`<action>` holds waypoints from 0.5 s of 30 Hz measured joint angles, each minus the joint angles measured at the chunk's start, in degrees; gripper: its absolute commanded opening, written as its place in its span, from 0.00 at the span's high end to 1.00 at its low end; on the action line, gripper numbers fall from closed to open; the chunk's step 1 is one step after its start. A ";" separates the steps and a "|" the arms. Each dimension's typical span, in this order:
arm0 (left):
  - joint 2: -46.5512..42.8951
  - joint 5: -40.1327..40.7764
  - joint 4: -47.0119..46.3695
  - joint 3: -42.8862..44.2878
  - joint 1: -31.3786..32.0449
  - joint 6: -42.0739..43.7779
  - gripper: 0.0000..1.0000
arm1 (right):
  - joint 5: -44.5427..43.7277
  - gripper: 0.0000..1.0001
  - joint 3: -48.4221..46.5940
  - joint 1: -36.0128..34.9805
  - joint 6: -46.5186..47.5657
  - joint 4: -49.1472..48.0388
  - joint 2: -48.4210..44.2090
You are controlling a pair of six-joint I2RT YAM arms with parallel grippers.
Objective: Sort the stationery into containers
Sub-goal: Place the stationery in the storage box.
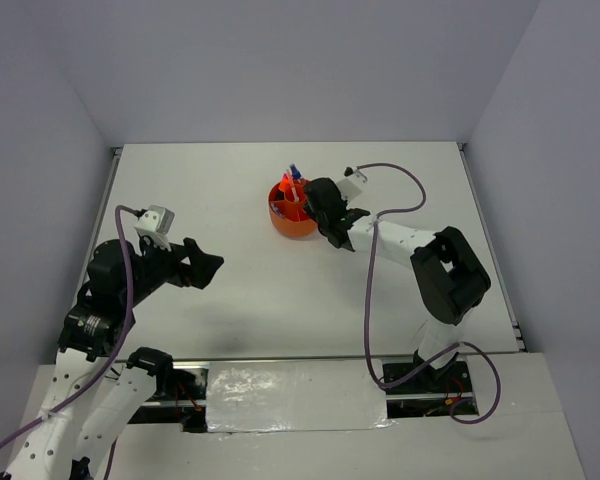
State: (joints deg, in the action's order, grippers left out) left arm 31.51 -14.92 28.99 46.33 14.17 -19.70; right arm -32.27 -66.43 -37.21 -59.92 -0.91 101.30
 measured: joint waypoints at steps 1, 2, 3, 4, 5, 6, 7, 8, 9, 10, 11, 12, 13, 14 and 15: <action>0.09 -0.02 -0.04 -0.09 0.00 0.00 0.01 | 0.17 0.62 0.00 0.04 0.11 0.00 0.22; 0.17 -0.02 -0.09 -0.15 0.00 0.00 0.01 | 0.26 0.57 0.00 0.11 0.28 0.00 0.37; 0.31 -0.02 -0.09 -0.28 0.00 0.00 0.01 | 0.44 0.54 0.00 0.13 0.46 -0.04 0.46; 0.39 -0.02 -0.07 -0.39 0.00 0.00 0.01 | 0.66 0.50 0.00 0.13 0.90 -0.15 0.48; 0.48 -0.04 -0.13 -0.50 0.00 0.00 0.01 | 0.87 0.44 0.00 0.13 1.11 -0.37 0.48; 0.50 -0.11 -0.15 -0.59 0.00 0.00 0.01 | 1.14 0.43 0.00 0.13 1.33 -0.76 0.48; 0.55 -0.17 -0.15 -0.61 0.00 0.00 0.01 | 1.33 0.41 -0.02 0.13 1.53 -1.70 0.48; 0.57 -0.22 -0.17 -0.61 0.00 0.02 0.01 | 1.60 0.39 -0.02 0.13 1.73 -2.45 0.46; 0.59 -0.24 -0.22 -0.61 0.00 0.02 0.01 | 1.81 0.39 -0.02 0.13 1.88 -2.62 0.46; 0.59 -0.24 -0.24 -0.61 0.00 0.02 0.01 | 2.14 0.38 -0.02 0.13 1.99 -2.80 0.46; 0.59 -0.24 -0.24 -0.61 0.00 0.00 0.01 | 2.36 0.38 -0.02 0.13 2.14 -2.91 0.46; 0.59 -0.24 -0.24 -0.61 0.00 0.00 0.01 | 2.51 0.38 -0.02 0.13 2.29 -3.08 0.46; 0.59 -0.24 -0.26 -0.61 0.00 0.00 0.01 | 2.62 0.38 -0.02 0.13 2.38 -3.15 0.46; 0.59 -0.24 -0.26 -0.61 0.00 0.02 0.01 | 2.75 0.38 0.00 0.13 2.43 -3.13 0.46; 0.59 -0.24 -0.26 -0.61 0.00 0.00 0.01 | 2.78 0.38 0.00 0.13 2.47 -3.13 0.46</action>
State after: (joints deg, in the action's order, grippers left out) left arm 32.10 -15.16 28.73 45.71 14.17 -19.70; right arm -29.50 -66.43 -37.08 -57.45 -4.03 101.75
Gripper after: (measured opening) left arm 0.993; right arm 0.620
